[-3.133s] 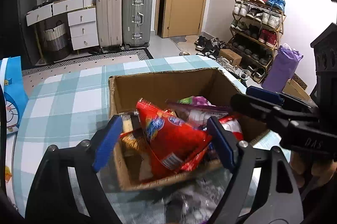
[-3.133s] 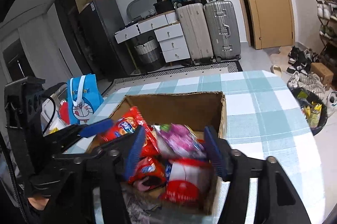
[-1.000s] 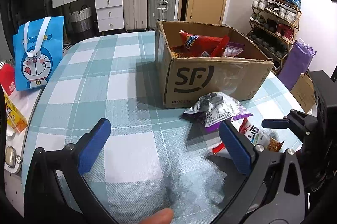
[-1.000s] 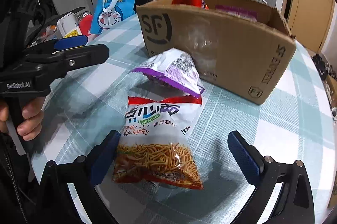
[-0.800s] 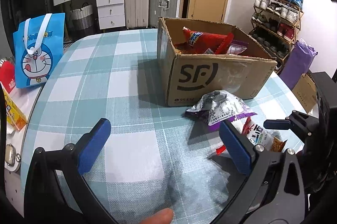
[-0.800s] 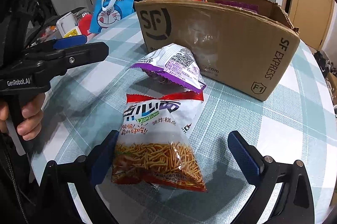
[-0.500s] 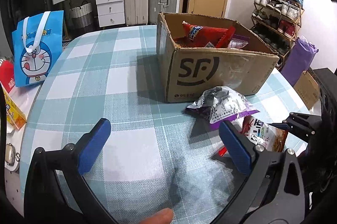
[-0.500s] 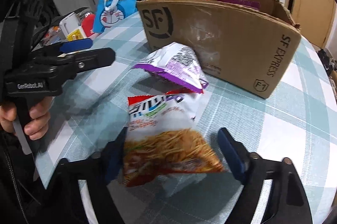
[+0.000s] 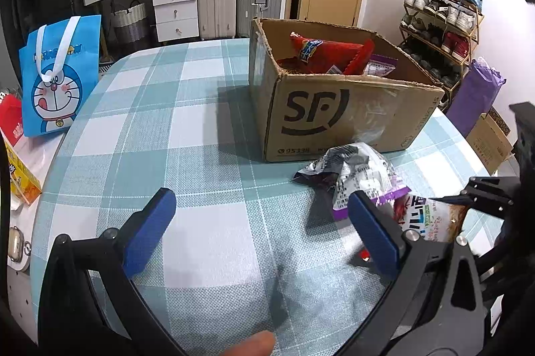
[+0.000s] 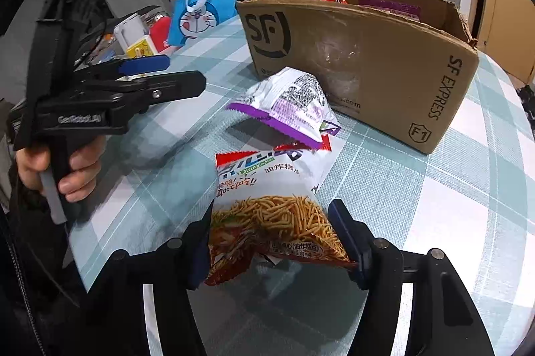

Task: Organize snacks
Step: 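Grasp the orange noodle-snack bag with the right gripper while the left grasps the silver-white bag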

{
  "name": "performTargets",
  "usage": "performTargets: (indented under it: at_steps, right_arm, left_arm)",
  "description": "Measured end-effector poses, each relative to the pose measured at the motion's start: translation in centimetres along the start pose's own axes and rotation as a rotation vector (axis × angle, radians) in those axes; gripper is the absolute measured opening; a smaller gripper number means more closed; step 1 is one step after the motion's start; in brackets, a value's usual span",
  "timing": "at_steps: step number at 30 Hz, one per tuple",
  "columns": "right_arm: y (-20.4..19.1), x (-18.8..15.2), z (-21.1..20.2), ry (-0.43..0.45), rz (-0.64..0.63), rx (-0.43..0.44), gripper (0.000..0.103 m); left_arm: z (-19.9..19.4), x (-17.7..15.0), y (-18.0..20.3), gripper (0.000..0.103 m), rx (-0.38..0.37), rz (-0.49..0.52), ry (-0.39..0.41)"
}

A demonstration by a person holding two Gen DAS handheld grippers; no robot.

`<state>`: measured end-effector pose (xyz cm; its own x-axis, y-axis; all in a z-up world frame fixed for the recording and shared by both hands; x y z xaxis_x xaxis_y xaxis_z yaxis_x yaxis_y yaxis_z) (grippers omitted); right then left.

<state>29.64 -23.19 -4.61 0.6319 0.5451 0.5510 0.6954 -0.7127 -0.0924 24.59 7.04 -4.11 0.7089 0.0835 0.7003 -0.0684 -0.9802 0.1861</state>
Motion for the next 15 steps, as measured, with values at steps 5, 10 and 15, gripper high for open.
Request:
performTargets:
  at_steps: [5,10,15]
  right_arm:
    - [0.7,0.2,-2.0,0.038,0.0,0.023,0.06]
    - [1.9,0.1,-4.3,0.072,-0.004,0.009,0.052]
    - [2.5,-0.8,-4.1,0.036,-0.023,0.009,0.053]
  left_arm:
    - [0.3,-0.2,0.1,0.102,-0.012,-0.005,-0.01]
    - [0.8,-0.5,0.5,0.102,-0.03,-0.011,-0.024]
    - [1.2,-0.7,1.0,0.102,-0.028,-0.001,-0.037]
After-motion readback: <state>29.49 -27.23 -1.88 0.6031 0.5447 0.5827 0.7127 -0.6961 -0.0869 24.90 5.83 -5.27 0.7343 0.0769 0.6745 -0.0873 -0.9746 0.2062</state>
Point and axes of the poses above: each gripper's, at about its wrist camera, not at the fingertips, and z roughly the way its jaws point, y to its right, x to its top, the point moved 7 cm from there along z, roughly the way its jaws point, and after that the axes turned 9 degrees about -x, right-handed, at the moved point
